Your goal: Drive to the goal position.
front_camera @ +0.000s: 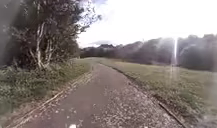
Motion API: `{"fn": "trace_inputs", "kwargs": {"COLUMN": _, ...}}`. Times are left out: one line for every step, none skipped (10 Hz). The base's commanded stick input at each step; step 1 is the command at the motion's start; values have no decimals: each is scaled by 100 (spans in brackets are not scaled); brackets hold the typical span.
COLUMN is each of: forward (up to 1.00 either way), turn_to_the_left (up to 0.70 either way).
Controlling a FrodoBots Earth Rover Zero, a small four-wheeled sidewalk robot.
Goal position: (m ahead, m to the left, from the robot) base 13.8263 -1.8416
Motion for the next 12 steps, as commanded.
{"fn": "trace_inputs", "kwargs": {"forward": 70, "turn_to_the_left": 1}}
{"fn": "trace_inputs", "kwargs": {"forward": 70, "turn_to_the_left": 0}}
{"fn": "trace_inputs", "kwargs": {"forward": 70, "turn_to_the_left": 0}}
{"fn": "trace_inputs", "kwargs": {"forward": 70, "turn_to_the_left": 1}}
{"fn": "trace_inputs", "kwargs": {"forward": 70, "turn_to_the_left": 2}}
{"fn": "trace_inputs", "kwargs": {"forward": 70, "turn_to_the_left": 1}}
{"fn": "trace_inputs", "kwargs": {"forward": 70, "turn_to_the_left": 1}}
{"fn": "trace_inputs", "kwargs": {"forward": 70, "turn_to_the_left": 0}}
{"fn": "trace_inputs", "kwargs": {"forward": 70, "turn_to_the_left": 1}}
{"fn": "trace_inputs", "kwargs": {"forward": 70, "turn_to_the_left": 1}}
{"fn": "trace_inputs", "kwargs": {"forward": 70, "turn_to_the_left": 0}}
{"fn": "trace_inputs", "kwargs": {"forward": 70, "turn_to_the_left": 1}}
